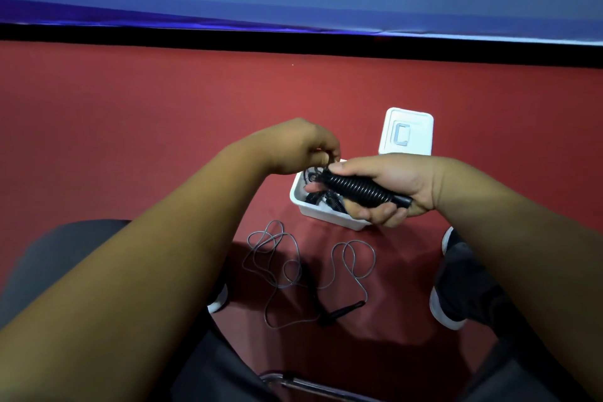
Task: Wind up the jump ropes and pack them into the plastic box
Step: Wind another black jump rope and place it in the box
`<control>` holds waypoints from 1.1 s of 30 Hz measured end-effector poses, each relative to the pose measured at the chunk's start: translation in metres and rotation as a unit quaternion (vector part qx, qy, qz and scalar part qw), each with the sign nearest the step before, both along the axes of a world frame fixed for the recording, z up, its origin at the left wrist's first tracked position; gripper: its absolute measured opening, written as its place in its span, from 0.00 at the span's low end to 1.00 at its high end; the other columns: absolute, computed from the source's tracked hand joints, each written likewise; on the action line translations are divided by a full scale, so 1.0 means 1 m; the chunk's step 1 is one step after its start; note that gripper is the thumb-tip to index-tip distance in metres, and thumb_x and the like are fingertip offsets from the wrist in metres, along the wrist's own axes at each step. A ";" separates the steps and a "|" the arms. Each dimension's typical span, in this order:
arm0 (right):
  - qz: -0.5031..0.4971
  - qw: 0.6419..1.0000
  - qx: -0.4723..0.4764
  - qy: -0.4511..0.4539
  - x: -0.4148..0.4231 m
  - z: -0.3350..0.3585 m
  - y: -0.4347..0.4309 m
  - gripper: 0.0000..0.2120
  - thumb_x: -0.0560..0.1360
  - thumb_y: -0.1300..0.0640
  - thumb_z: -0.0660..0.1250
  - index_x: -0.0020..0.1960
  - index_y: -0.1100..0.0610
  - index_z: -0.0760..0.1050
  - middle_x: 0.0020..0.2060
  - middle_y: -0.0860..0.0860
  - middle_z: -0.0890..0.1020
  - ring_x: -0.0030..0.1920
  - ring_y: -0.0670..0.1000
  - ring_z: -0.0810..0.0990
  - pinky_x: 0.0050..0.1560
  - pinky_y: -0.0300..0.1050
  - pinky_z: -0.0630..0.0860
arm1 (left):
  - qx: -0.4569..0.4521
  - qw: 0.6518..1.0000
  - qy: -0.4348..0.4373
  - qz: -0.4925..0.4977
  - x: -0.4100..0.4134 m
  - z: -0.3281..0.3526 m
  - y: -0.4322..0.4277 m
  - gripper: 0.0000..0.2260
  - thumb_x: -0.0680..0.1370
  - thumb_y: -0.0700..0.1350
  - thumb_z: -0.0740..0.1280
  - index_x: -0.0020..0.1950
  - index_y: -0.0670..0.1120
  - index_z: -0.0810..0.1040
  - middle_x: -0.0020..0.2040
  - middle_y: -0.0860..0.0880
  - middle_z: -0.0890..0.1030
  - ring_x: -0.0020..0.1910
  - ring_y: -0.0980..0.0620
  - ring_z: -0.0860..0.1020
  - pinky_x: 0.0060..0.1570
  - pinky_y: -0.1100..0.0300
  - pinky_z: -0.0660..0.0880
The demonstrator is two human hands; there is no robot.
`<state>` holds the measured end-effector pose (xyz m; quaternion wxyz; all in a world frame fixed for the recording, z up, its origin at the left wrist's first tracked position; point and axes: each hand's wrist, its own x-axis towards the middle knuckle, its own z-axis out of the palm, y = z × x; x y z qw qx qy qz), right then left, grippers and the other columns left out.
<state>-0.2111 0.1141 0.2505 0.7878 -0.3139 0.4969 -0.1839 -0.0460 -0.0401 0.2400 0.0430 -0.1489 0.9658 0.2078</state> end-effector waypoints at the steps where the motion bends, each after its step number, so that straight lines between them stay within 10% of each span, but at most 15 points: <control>1: 0.014 1.000 0.003 0.025 0.003 -0.001 0.001 0.27 0.82 0.36 0.59 0.43 0.53 0.87 0.31 0.54 0.74 0.19 0.44 0.64 0.20 0.32 0.58 | 0.010 1.000 0.009 0.003 0.001 0.000 -0.001 0.08 0.80 0.44 0.70 0.57 0.52 0.84 0.51 0.56 0.83 0.50 0.54 0.80 0.52 0.56 0.75; 3: 0.019 0.997 0.008 0.074 0.007 -0.005 0.001 0.28 0.84 0.36 0.59 0.36 0.51 0.83 0.31 0.52 0.74 0.21 0.43 0.65 0.19 0.33 0.58 | 0.030 0.999 0.030 0.009 0.001 0.001 -0.002 0.05 0.80 0.46 0.71 0.55 0.54 0.84 0.51 0.58 0.83 0.50 0.60 0.79 0.53 0.58 0.75; 7: -0.024 0.990 -0.003 0.136 0.007 -0.018 -0.002 0.17 0.82 0.35 0.64 0.58 0.49 0.76 0.34 0.50 0.75 0.26 0.45 0.66 0.22 0.33 0.59 | 0.032 0.996 0.072 0.033 -0.006 0.006 0.001 0.05 0.76 0.43 0.74 0.50 0.53 0.85 0.48 0.56 0.82 0.45 0.62 0.77 0.48 0.61 0.72; 16: -0.121 0.967 -0.037 0.220 0.002 -0.033 -0.011 0.14 0.82 0.36 0.66 0.52 0.47 0.75 0.34 0.49 0.71 0.26 0.45 0.67 0.25 0.33 0.58 | -0.053 0.989 0.127 0.047 -0.019 0.014 0.007 0.05 0.74 0.41 0.74 0.47 0.49 0.86 0.45 0.51 0.82 0.45 0.51 0.79 0.47 0.59 0.69; 24: -0.269 0.946 -0.041 0.177 -0.013 -0.031 -0.019 0.08 0.78 0.62 0.65 0.49 0.50 0.69 0.33 0.50 0.72 0.29 0.48 0.71 0.28 0.37 0.62 | -0.060 0.993 0.080 0.067 -0.023 0.023 0.013 0.13 0.79 0.40 0.73 0.62 0.48 0.86 0.55 0.47 0.84 0.54 0.45 0.81 0.56 0.54 0.74; 33: -0.352 0.933 -0.010 0.075 -0.011 -0.029 -0.025 0.25 0.74 0.25 0.65 0.54 0.46 0.73 0.35 0.50 0.74 0.29 0.50 0.71 0.30 0.39 0.63 | 0.162 0.961 0.109 0.197 -0.021 0.016 0.021 0.11 0.74 0.35 0.77 0.55 0.45 0.86 0.47 0.46 0.87 0.40 0.60 0.80 0.45 0.63 0.78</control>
